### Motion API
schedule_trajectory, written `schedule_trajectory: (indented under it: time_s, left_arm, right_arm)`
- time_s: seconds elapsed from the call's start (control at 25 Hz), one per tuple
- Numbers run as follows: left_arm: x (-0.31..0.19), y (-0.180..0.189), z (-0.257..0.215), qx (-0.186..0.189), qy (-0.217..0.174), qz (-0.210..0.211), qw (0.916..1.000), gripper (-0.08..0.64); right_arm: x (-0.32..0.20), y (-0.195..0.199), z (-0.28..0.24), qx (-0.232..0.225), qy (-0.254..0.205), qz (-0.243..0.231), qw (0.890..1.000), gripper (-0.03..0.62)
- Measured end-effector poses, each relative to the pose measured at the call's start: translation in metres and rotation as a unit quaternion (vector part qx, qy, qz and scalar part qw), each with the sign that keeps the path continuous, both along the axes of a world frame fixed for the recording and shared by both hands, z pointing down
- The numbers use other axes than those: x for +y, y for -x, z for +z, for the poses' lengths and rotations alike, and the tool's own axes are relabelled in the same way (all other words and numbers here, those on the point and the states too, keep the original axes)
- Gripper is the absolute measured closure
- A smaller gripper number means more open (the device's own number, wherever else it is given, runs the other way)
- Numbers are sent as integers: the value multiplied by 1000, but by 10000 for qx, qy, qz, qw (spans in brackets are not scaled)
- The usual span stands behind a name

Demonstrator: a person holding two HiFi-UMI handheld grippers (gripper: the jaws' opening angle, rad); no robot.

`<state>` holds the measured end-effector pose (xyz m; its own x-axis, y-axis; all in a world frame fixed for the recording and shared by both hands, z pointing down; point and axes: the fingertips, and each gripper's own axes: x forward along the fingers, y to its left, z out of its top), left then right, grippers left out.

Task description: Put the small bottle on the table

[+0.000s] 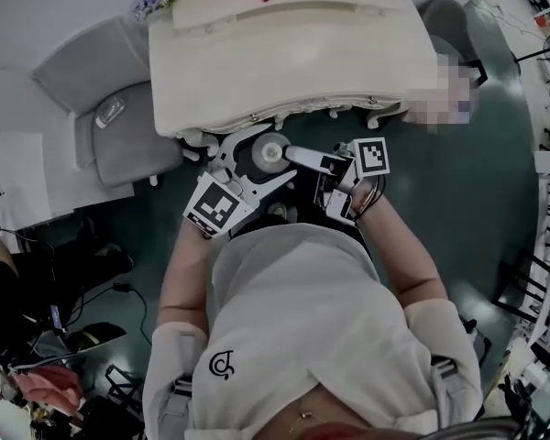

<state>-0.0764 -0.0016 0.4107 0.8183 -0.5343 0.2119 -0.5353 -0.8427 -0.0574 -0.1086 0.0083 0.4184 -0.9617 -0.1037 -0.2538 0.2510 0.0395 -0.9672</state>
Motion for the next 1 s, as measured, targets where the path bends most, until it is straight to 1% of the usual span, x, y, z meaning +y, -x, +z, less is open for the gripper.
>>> schedule_trajectory:
  time_s: [0.16,0.44,0.68,0.8,0.88,1.0]
  left_arm:
    - [-47,-7,11,-23,49,-189,9998,212]
    - [-140,-23,16,-10,97,-569,9983,212]
    - [-204,-36,21,-9,63,-864,9962,212]
    - [-224,-41,32,17,127,-1014,9948,213]
    - [-236,-43,43,21,180,-1085,9939,213]
    - [-253,-42,64,-19,310,-1196,9923,213]
  right_arm:
    - [-46,-7,9,-15,40,-129,9999,225]
    - [-137,-24,14,6,19,-543,9985,225]
    - [-197,-38,20,24,26,-892,9960,224]
    - [-217,-43,29,46,64,-977,9952,222]
    - [-230,-46,41,157,46,-952,9953,221]
    - [-251,-49,66,571,-130,-889,9943,185]
